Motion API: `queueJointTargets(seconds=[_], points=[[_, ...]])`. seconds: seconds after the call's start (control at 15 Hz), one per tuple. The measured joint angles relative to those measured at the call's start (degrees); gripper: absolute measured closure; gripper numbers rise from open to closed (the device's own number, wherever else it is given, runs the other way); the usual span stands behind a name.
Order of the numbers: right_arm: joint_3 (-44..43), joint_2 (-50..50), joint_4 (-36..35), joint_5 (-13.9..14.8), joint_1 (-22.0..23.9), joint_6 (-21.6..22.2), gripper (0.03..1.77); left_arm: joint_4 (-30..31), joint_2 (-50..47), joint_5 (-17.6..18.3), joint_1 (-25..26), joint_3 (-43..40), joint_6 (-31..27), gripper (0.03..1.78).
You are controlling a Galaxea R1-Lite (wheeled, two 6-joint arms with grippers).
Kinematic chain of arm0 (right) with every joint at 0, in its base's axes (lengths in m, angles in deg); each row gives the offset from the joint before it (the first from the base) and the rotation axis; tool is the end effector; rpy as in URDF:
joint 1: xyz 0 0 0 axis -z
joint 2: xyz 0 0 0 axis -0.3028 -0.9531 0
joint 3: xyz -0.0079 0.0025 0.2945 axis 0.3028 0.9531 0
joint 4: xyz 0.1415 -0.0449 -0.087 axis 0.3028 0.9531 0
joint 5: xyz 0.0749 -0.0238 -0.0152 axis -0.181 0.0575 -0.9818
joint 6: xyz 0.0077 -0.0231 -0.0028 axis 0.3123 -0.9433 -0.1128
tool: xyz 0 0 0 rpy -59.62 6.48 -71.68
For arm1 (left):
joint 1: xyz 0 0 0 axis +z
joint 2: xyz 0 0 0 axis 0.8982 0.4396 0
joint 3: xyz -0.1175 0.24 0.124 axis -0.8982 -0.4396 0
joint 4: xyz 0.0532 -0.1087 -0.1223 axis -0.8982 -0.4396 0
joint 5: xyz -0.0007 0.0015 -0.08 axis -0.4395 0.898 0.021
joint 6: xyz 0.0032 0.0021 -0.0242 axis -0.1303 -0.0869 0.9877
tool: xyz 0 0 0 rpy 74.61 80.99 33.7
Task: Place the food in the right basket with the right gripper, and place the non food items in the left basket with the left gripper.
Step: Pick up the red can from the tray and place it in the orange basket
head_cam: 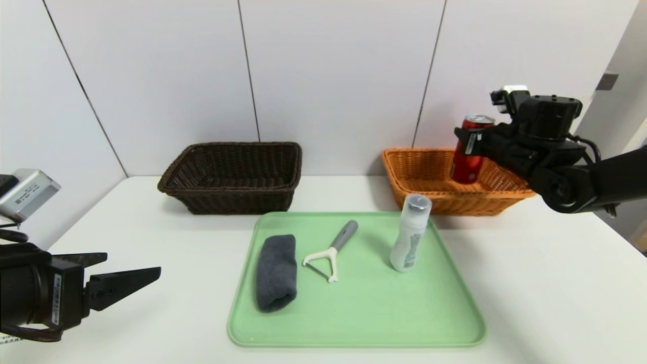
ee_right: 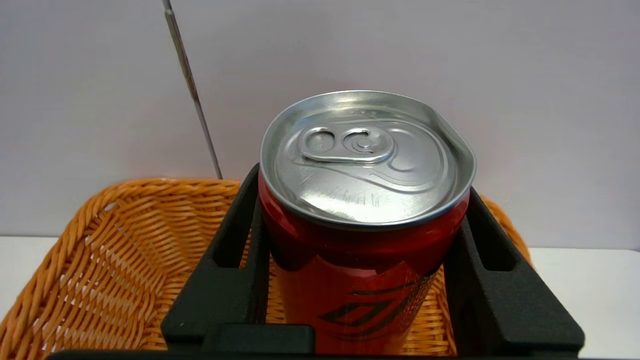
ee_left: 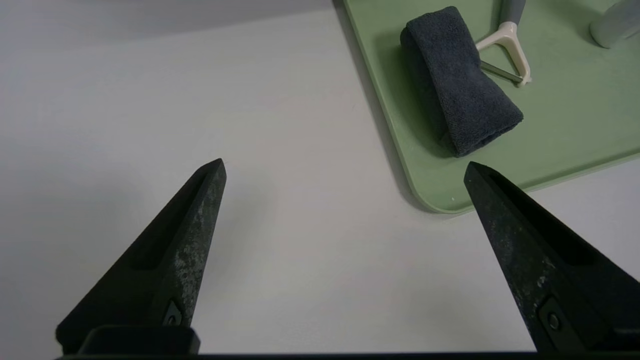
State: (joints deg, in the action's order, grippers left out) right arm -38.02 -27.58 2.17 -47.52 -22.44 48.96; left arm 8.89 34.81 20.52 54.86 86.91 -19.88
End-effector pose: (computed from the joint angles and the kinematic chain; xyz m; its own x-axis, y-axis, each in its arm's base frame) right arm 0.3939 0.0307 0.2013 0.9987 -0.0213 -0.0464 0.0196 0.9991 -0.0366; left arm 0.1100 -0.0225 0.2224 0.8043 -0.3317 -0.4930 0.2973 0.9430 -0.1496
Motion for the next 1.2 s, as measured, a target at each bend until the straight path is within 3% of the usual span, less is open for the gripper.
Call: queueJointTargets(seconds=[0.2, 0.4, 0.73, 1.2], points=[[-0.20, -1.96, -0.46, -0.04, -0.22, -0.02, 0.87, 0.00, 0.20, -0.02, 0.00, -0.06, 0.00, 0.12], [-0.28, -4.30, -5.81, 0.09, -0.41, -0.18, 0.87, 0.00, 0.48, -0.05, 0.00, -0.13, 0.00, 0.12], [-0.20, -5.49, -5.75, -0.22, -0.63, -0.39, 0.87, -0.02, 0.99, -0.10, 0.00, -0.02, 0.00, 0.12], [0.04, -5.88, -5.69, -0.41, -0.67, -0.66, 0.43, -0.02, 1.29, -0.13, 0.05, 0.17, -0.06, 0.12]])
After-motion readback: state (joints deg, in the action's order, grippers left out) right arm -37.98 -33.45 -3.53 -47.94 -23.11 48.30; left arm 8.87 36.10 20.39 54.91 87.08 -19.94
